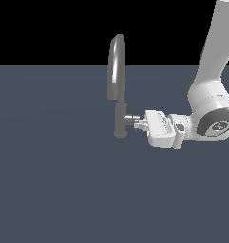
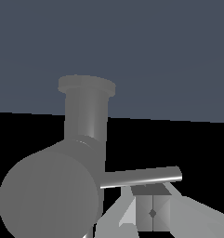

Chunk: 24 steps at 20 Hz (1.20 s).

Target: Turn on the faucet by rotating a designated handle.

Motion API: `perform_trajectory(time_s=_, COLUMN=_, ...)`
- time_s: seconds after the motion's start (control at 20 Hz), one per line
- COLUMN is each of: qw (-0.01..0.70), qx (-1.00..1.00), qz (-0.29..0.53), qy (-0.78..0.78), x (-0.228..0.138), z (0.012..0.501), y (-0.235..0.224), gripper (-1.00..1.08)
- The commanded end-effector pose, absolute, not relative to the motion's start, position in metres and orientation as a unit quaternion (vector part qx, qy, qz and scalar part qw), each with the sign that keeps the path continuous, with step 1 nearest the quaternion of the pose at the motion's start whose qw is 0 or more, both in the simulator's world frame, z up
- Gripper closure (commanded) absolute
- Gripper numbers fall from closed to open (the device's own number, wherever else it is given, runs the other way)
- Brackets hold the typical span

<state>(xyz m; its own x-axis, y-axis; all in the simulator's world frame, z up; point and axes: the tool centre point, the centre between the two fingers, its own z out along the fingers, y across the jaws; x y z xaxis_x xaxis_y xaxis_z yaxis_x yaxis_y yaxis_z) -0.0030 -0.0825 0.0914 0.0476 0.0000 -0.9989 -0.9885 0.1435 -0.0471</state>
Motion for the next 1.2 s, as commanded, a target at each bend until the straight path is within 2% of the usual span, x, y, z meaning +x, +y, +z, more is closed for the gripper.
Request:
perform_trajectory(time_s=0.0, qw=0.543, qx=-0.469, qz=0.455, qy=0.528, x=-0.004, z=0.075, y=-0.082, gripper=1.08)
perform_trajectory(time_s=0.4, qw=0.537, qx=-0.462, qz=0.460, qy=0.535, x=-0.001, z=0.040, y=-0.083, gripper=1.08)
perform_trajectory(time_s=0.45, qw=0.537, qx=-0.462, qz=0.460, qy=0.535, x=-0.001, z=0.040, y=-0.083, gripper=1.08)
perform_trajectory(time_s=0.5, qw=0.550, qx=-0.474, qz=0.454, qy=0.516, x=0.007, z=0.074, y=-0.087, gripper=1.08)
perform_trajectory(time_s=1.15, qw=0.539, qx=-0.464, qz=0.459, qy=0.532, x=0.024, z=0.031, y=-0.087, gripper=1.08)
